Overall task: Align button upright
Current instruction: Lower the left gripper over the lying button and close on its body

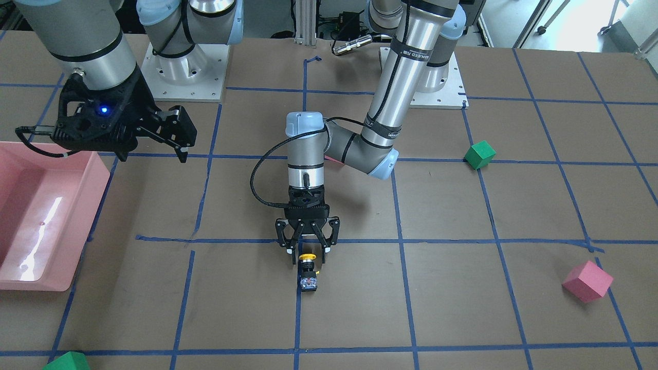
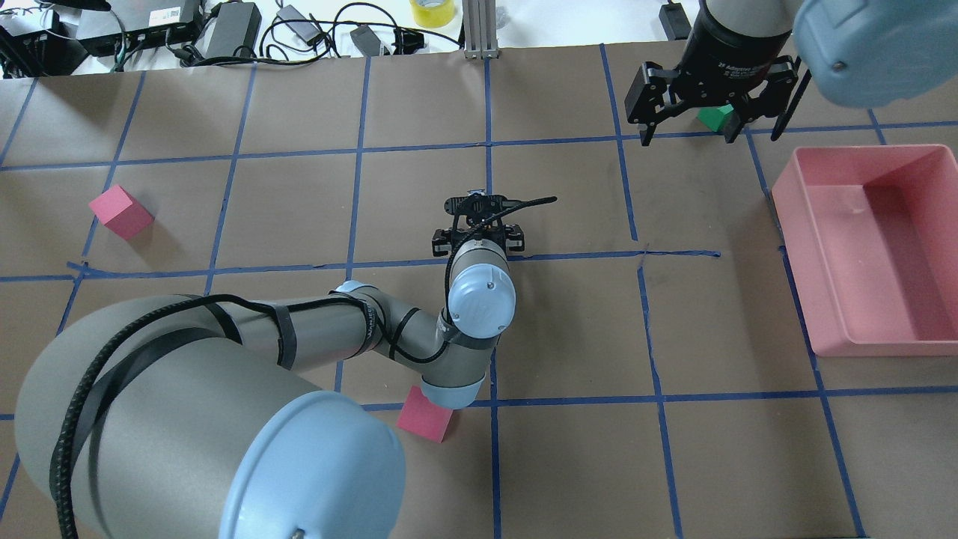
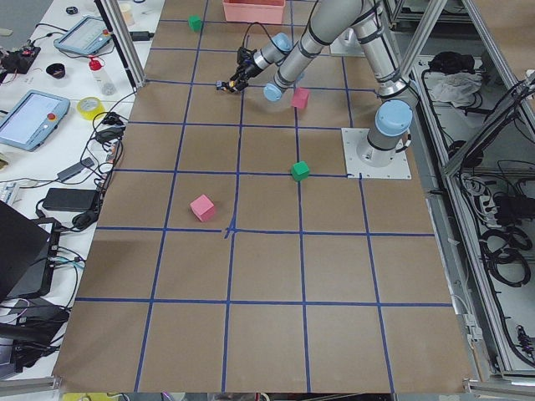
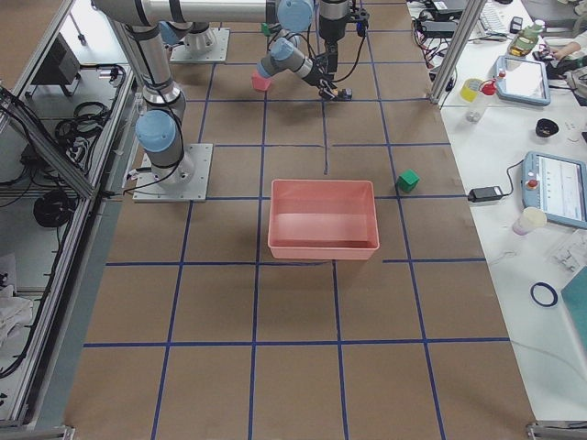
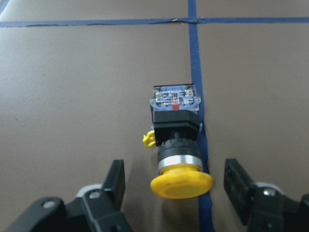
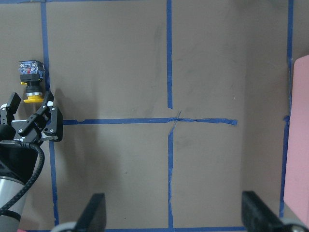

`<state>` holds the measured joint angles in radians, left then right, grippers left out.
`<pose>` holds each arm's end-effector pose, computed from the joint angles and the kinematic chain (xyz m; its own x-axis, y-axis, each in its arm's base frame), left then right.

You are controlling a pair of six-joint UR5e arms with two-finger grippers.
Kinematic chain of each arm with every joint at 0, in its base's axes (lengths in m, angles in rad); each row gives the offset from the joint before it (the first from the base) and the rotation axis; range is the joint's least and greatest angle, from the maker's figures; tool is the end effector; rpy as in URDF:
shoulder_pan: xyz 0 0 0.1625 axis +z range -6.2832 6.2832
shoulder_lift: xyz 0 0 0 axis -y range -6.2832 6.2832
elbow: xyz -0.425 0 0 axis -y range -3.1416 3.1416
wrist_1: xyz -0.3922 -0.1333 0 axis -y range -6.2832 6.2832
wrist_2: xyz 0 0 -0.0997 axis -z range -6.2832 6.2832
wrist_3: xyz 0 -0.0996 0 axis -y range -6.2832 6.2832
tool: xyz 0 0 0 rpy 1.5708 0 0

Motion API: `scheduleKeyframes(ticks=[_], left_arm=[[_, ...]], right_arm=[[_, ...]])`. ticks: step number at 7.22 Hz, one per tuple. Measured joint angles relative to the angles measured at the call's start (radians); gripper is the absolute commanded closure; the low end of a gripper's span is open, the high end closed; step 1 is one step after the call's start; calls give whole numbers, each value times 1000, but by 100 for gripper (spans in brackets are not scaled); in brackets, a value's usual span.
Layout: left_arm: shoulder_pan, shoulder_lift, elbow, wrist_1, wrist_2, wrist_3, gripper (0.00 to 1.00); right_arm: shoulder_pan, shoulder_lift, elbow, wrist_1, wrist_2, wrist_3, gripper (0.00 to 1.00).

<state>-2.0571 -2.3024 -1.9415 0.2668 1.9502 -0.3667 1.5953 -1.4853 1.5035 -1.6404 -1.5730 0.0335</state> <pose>-0.3643 -0.4827 0.1271 -0.9993 -0.0349 -0.0159 -0.0125 0.6890 -0.7247 0.1461 -0.5297 0.4845 -1.0000 0.0091 0.0005 0.0090 0.9986 -0.0514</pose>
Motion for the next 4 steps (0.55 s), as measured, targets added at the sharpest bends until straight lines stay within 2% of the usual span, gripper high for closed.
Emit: scheduleKeyframes(ticks=[1, 2, 4], left_arm=[[0, 0, 0, 0, -1, 0, 88], [0, 0, -1, 0, -1, 0, 98], [0, 5, -2, 0, -2, 0, 100]], right_arm=[[0, -1, -3, 1, 1, 1, 0], [0, -4, -6, 2, 6, 6, 0], [0, -9, -10, 1, 12, 13, 0]])
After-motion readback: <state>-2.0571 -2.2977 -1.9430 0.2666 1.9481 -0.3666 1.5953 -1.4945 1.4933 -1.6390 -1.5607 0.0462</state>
